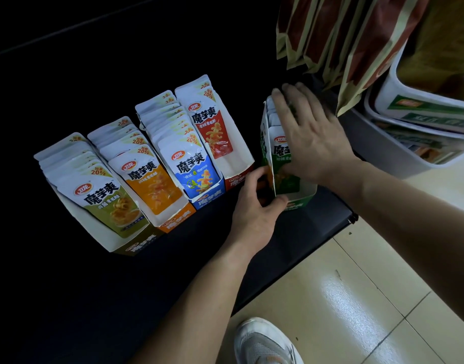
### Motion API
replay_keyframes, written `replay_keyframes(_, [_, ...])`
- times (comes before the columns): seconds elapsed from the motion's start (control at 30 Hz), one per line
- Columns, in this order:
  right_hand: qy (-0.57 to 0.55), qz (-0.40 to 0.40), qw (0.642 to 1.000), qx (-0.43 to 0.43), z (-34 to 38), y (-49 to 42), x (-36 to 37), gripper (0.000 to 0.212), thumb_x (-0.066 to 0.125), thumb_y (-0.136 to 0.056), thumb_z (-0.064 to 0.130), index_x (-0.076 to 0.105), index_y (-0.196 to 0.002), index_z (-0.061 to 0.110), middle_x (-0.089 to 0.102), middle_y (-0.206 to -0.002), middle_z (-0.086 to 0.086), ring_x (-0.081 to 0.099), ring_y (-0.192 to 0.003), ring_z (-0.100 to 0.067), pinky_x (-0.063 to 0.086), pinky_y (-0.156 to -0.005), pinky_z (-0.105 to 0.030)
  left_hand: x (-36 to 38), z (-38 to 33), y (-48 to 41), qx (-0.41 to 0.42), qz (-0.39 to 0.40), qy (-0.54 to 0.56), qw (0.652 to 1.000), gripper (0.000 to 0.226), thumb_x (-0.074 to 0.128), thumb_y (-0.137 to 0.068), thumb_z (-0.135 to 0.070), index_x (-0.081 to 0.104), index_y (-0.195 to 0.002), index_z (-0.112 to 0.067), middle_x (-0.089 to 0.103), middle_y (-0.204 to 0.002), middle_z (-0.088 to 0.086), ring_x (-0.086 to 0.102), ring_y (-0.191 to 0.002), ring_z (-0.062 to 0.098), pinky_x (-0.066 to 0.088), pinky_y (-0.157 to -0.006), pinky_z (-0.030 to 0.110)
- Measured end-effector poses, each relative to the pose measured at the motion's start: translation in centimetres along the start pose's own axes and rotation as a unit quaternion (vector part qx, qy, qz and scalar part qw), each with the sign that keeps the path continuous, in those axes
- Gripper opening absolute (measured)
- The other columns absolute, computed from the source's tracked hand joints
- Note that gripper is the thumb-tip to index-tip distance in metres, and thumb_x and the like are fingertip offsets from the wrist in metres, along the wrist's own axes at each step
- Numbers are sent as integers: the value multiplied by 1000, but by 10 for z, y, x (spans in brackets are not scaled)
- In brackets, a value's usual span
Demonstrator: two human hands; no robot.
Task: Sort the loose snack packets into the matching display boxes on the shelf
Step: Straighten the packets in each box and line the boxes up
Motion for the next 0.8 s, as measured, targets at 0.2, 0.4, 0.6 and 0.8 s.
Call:
replay_keyframes(0.2, [-14,25,1000,9,0,-9,-11,125,92,-54,43,22,-152,9,37,-138,-18,37,-125,-40,47,-94,-50,1,1,2,-1,2,9,1000,56,73,-89,-21,47,-128,-53,56,-135,-11,59,-121,8,51,-100,25])
replay_keyframes(0.4, [-31,84,996,6,3,-11,-17,94,92,-56,42,44,-133,15,54,-122,-12,53,-111,-35,45,-83,-43,0,2,1,-3,-4,7,1000,56,75,-86,-23,49,-123,-56,57,-134,-10,59,-121,8,50,-105,33])
replay_keyframes(0.6, [-9,129,991,-27,3,-22,-18,99,90,-60,45,37,-140,23,67,-111,-11,66,-99,-35,41,-69,-36,1,2,1,-7,4,0,1000,59,77,-83,-28,48,-130,-50,58,-133,-10,60,-120,6,50,-106,35])
replay_keyframes(0.8, [25,116,993,-22,10,-15,-25,84,83,-64,47,41,-133,22,60,-86,-2,66,-86,-31,40,-80,-37,0,-1,1,-27,-3,-8,1000,63,78,-80,-27,48,-132,-45,59,-132,-8,61,-118,6,51,-102,30])
Point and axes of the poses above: each hand's wrist, its own y-axis away from the middle knuckle, its own x-axis out of the palm, z = x × y, the point moved 6 cm from there along -y, towards the middle knuckle
